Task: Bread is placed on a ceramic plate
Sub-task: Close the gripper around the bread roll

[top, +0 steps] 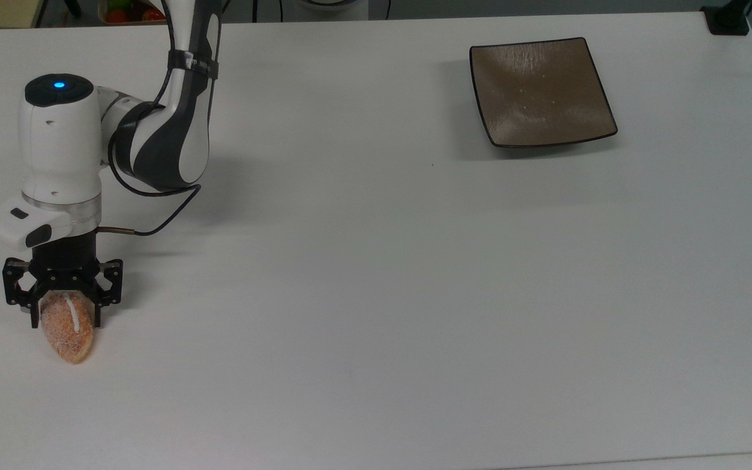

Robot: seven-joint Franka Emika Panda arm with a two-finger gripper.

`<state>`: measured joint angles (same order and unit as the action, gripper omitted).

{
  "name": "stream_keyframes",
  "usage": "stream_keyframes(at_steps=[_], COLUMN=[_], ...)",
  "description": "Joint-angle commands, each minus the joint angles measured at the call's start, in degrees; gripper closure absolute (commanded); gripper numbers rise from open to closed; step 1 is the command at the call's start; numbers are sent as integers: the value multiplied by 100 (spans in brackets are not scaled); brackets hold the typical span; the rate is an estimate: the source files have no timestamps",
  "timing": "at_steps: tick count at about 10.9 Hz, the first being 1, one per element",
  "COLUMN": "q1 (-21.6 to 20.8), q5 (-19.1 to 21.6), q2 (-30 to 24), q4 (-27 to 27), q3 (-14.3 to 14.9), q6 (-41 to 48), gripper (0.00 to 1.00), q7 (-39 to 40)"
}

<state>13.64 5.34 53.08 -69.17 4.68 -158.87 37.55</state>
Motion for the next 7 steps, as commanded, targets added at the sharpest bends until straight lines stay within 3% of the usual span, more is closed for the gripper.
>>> stream_keyframes(at_steps=[1, 2, 7], q1=[7, 7, -19], q5=[90, 90, 125], q2=[80, 71, -568], q4=[96, 96, -429], q3=[-28, -28, -37], q6=[-109, -100, -74], gripper=[55, 64, 65], q7=[-10, -45, -308])
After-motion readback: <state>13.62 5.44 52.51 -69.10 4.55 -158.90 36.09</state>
